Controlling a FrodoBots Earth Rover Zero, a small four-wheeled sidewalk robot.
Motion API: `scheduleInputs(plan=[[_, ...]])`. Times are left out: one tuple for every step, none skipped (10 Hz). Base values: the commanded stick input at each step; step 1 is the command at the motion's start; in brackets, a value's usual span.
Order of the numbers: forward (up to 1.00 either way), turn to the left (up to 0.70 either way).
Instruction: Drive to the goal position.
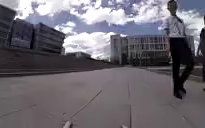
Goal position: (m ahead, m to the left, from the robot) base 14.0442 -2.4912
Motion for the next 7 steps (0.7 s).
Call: scheduleInputs(plan=[[0.7,-0.33],[0.7,-0.32],[0.7,-0.26],[0.7,-0.18],[0.7,-0.11],[0.7,0.0],[0.7,0.0]])
